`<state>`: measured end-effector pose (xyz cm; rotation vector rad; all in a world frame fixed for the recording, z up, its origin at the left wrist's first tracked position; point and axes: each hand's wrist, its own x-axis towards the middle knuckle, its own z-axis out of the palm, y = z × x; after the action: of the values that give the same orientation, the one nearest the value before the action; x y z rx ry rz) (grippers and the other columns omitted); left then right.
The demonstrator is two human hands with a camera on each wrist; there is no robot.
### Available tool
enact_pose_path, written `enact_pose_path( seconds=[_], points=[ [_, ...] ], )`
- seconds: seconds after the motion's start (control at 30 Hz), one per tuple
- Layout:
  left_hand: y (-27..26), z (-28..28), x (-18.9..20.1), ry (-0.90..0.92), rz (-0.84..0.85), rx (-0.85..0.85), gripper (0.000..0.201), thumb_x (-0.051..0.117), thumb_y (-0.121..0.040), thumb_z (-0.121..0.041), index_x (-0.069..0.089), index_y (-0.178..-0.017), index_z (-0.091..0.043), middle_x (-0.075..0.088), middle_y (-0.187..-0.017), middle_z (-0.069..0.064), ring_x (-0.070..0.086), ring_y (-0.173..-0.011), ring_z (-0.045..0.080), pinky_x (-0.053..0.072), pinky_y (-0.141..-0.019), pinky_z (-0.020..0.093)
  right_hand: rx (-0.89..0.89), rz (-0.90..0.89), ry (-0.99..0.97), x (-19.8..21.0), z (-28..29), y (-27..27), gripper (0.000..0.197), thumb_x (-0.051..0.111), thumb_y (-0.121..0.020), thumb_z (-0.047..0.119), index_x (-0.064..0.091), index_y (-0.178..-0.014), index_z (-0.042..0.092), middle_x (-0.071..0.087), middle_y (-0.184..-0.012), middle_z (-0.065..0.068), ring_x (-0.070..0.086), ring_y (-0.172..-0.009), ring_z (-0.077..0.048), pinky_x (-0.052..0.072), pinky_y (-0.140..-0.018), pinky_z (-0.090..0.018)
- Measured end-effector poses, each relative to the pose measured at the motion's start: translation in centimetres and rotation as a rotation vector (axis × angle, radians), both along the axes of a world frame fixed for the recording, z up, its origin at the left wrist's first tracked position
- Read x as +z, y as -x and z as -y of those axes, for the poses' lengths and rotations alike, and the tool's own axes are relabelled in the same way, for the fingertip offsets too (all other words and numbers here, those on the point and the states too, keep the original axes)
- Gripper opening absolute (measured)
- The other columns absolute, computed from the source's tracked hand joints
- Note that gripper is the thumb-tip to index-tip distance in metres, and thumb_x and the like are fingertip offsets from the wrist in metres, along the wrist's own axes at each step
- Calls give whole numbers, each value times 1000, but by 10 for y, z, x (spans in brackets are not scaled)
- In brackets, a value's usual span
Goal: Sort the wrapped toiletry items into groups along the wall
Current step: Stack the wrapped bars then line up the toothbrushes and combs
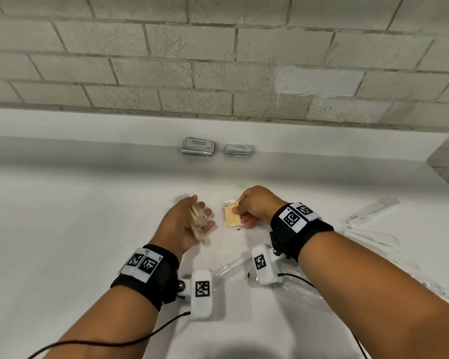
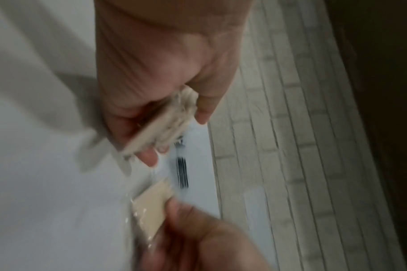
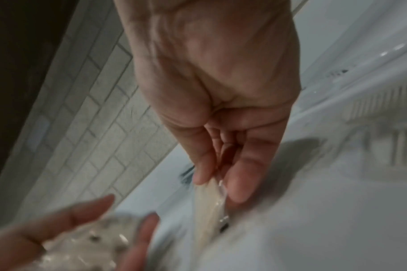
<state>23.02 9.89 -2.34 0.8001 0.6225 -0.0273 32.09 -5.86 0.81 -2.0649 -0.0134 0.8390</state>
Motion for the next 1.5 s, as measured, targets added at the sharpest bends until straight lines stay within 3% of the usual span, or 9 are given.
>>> enact_pose_path(
  seconds=[0.13, 0.3, 0.43, 0.7, 0.9, 1.1, 1.3, 1.4, 1.5],
  points=[
    [5, -12, 3, 61, 81, -18, 16, 53, -91, -5, 69, -94, -6, 71, -88, 14, 71, -81, 29, 60, -63, 38, 192, 464, 320, 12, -4, -7, 32, 66, -88, 27, 60, -110, 5, 65, -106, -13, 62, -87, -29, 50, -77, -35],
    [3, 4, 11, -77, 142, -74, 33, 61, -85, -1, 58, -118, -3, 70, -84, 14, 70, -63, 25, 55, -51, 29, 135, 169, -294, 32, -7, 8, 12, 73, -83, 17, 66, -88, 9, 63, -69, -3, 59, -55, -15, 48, -49, -26],
    [2, 12, 10, -186, 204, -81, 17, 63, -84, 0, 64, -91, -15, 72, -76, 7, 69, -63, 23, 52, -50, 26, 79, 190, -313, 26, -2, 13, 16, 76, -80, 11, 61, -76, 8, 60, -56, -3, 56, -49, -14, 47, -46, -23],
    [7, 23, 15, -248, 276, -15, 25, 66, -84, -1, 58, -107, -4, 67, -96, 21, 68, -84, 35, 57, -63, 38, 108, 201, -366, 24, 12, 21, 16, 75, -79, 5, 60, -78, 10, 56, -57, 3, 49, -44, -8, 38, -44, -21],
    [4, 16, 17, -69, 193, -38, 5, 63, -90, -11, 62, -95, -12, 70, -83, 7, 69, -66, 18, 55, -53, 27, 121, 435, -517, 15, 22, 25, 32, 59, -78, -20, 76, -89, 6, 63, -121, 5, 62, -104, 0, 49, -87, -13],
    [8, 21, 17, -106, 216, -148, 45, 66, -82, -1, 53, -125, -2, 69, -92, 16, 71, -72, 27, 55, -57, 32, 132, 305, -623, 6, 31, 32, 42, 42, -83, -26, 68, -108, -5, 57, -135, 3, 58, -113, 7, 45, -87, -6],
    [10, 29, 20, -152, 253, -136, 33, 61, -83, 6, 61, -115, -2, 69, -90, 18, 71, -68, 29, 55, -51, 31, -48, 280, -709, 9, 25, 35, 37, 48, -92, -11, 62, -120, 8, 60, -132, 1, 65, -101, -5, 53, -73, -18],
    [8, 28, 18, -157, 259, -82, 41, 64, -82, 4, 57, -123, -1, 70, -90, 15, 71, -69, 27, 55, -53, 31, -28, 90, -592, 8, 27, 33, 35, 72, -80, 15, 59, -113, 13, 70, -101, -9, 68, -76, -21, 55, -62, -36],
    [7, 29, 17, -146, 263, -77, 36, 61, -83, 5, 58, -118, -4, 68, -87, 15, 70, -67, 28, 57, -57, 35, 80, -33, -492, 2, 26, 37, 22, 74, -79, 8, 57, -94, 10, 73, -88, -14, 69, -73, -25, 56, -61, -33]
  ],
)
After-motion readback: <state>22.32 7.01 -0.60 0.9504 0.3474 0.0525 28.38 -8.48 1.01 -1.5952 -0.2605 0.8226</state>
